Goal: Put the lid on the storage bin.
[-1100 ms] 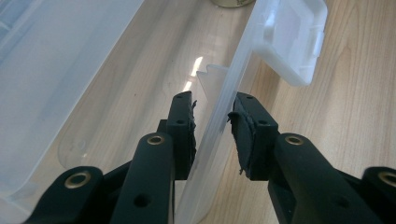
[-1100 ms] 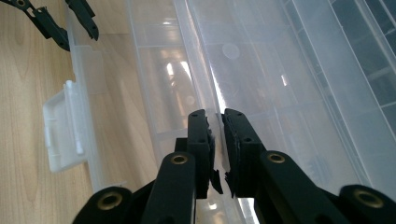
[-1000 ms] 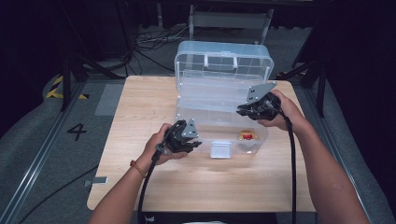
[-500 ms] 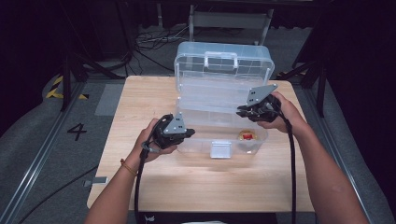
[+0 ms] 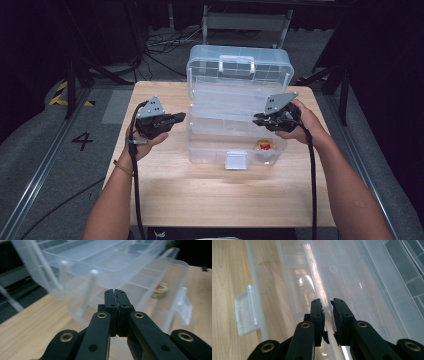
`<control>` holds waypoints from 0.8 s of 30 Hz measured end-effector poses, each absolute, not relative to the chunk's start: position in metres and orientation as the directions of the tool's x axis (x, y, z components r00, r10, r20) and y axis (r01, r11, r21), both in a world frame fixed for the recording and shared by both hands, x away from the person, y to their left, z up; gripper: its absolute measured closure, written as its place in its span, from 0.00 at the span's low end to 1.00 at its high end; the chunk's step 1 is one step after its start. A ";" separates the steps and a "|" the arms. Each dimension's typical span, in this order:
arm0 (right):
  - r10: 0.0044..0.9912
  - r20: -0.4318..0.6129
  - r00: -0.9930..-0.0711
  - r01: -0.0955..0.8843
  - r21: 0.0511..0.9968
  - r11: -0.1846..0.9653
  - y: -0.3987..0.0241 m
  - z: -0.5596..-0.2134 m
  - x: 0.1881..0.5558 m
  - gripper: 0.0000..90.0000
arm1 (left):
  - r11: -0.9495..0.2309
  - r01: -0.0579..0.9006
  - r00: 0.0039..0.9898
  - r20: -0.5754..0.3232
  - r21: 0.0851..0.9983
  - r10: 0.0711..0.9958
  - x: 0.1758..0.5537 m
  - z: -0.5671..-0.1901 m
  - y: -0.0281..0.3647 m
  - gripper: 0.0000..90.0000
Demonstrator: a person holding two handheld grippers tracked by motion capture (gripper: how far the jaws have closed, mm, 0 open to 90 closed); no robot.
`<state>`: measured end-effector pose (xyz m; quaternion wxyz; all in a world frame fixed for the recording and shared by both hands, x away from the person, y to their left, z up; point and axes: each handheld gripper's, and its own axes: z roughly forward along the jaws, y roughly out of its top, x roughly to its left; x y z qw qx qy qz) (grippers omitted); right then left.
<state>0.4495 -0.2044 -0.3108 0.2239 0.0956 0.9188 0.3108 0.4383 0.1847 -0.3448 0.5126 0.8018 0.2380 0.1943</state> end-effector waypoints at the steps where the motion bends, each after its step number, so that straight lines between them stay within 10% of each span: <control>1: 0.318 -0.351 -0.881 0.038 0.616 0.787 -0.204 -0.311 0.449 0.88 | -0.356 0.181 0.806 0.070 0.917 0.588 0.442 -0.342 0.185 1.00; 24: 0.308 -0.352 -0.884 0.022 0.626 0.780 -0.206 -0.319 0.441 0.87 | -0.315 0.209 0.779 0.037 0.926 0.626 0.501 -0.333 0.157 1.00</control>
